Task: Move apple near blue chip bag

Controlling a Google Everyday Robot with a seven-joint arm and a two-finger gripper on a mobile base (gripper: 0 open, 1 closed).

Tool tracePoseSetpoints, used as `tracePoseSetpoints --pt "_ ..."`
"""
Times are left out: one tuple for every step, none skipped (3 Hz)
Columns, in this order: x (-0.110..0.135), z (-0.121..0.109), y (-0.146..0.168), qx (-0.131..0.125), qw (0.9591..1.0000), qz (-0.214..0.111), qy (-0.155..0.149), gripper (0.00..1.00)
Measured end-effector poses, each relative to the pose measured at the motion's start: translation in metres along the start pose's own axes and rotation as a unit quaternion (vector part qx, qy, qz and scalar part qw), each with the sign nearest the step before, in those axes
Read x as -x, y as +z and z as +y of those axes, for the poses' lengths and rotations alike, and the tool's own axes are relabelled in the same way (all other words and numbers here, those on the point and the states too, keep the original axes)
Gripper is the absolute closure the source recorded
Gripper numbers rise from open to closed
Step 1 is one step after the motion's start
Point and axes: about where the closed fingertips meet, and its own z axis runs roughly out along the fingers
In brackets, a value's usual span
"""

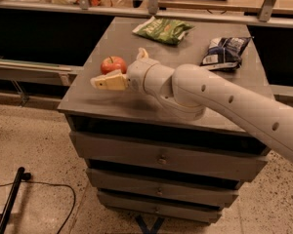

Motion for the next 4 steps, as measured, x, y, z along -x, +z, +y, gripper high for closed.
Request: tracePoseSetpoints --pt "-0.014 0.007 0.019 0.031 0.9994 0.012 0.014 0.02" --pt "-0.023 0.008 0.021 0.031 0.9992 0.016 0.018 0.33" --pt "-0.024 0.007 0.020 0.027 0.9994 0.016 0.014 0.56" --pt "-0.019 0.008 0.006 0.009 0.9998 0.012 0.012 0.78"
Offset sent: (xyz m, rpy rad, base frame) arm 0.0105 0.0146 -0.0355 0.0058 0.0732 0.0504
